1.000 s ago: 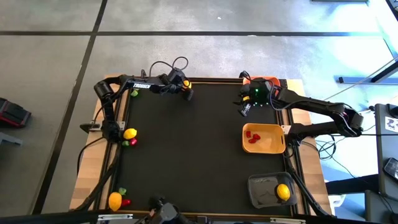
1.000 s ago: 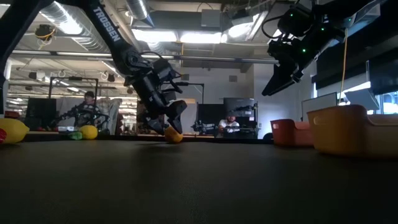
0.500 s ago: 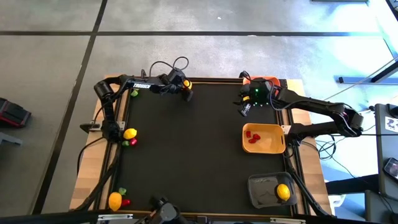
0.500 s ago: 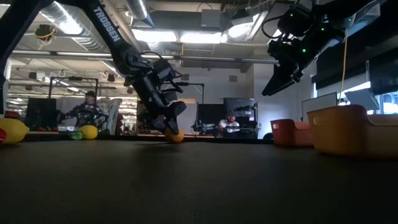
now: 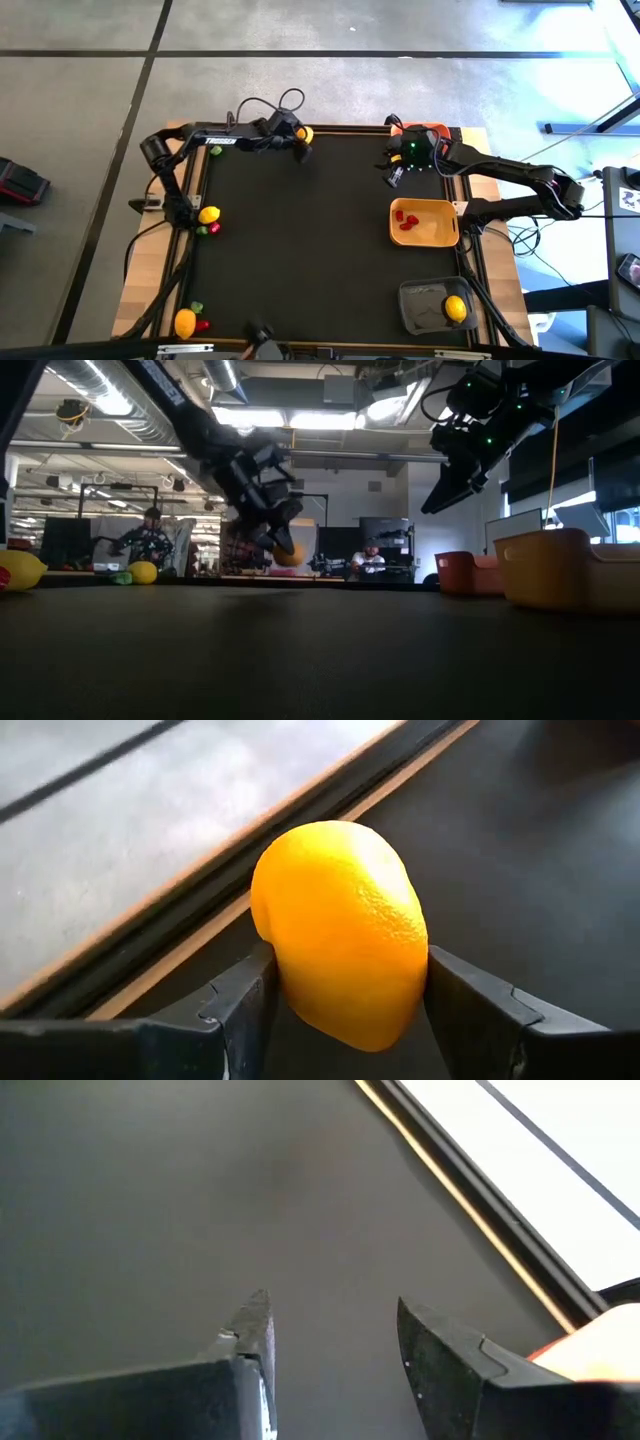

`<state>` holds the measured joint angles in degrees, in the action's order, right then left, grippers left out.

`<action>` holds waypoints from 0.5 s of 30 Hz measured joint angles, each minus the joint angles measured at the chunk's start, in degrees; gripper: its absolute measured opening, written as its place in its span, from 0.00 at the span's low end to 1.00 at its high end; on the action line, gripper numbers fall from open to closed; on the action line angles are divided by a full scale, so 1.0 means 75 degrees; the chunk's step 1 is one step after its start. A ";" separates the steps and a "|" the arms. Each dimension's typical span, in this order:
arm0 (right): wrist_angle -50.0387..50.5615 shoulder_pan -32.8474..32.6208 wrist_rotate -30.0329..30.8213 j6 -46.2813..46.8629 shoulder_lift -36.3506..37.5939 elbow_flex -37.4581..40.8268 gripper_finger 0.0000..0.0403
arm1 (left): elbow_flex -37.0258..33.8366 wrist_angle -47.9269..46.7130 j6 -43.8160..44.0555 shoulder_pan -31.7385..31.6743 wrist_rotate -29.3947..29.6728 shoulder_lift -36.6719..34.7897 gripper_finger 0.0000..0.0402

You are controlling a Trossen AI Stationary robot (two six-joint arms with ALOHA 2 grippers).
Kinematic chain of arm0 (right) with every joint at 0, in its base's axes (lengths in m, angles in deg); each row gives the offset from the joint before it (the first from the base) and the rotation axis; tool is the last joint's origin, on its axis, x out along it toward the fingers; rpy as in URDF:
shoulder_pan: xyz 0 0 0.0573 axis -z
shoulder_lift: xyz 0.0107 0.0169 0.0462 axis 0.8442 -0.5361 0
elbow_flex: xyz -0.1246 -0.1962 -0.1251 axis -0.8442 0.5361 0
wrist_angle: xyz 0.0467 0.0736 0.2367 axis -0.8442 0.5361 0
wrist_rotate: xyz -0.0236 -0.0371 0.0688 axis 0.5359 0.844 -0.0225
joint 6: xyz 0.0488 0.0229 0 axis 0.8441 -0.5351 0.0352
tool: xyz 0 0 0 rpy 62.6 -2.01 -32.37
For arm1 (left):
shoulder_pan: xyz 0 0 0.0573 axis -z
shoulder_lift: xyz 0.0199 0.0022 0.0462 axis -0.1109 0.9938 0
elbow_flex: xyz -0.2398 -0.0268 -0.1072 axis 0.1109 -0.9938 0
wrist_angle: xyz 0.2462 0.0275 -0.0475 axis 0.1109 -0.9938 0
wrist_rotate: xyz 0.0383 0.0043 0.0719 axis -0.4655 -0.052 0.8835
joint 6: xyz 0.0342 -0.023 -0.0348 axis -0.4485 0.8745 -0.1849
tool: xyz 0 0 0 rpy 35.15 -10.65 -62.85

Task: Sort produce into baskets
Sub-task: Put the top right yellow lemon into the black bin

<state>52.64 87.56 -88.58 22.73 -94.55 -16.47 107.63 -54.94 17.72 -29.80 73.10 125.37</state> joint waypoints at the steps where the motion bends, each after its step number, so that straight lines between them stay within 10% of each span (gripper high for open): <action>1: -0.0005 -0.0002 -0.0082 0.0019 0.0002 0.0000 0.37 | 0.0000 -0.0002 -0.0011 0.0072 0.0000 -0.0135 0.56; 15: -0.0116 -0.0003 -0.1509 0.0417 0.0029 0.0003 0.37 | 0.0000 -0.0031 -0.0361 0.1760 0.0000 -0.1710 0.56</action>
<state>51.77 87.54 -99.90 25.86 -94.33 -16.45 107.63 -55.17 15.01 -16.60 73.10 112.55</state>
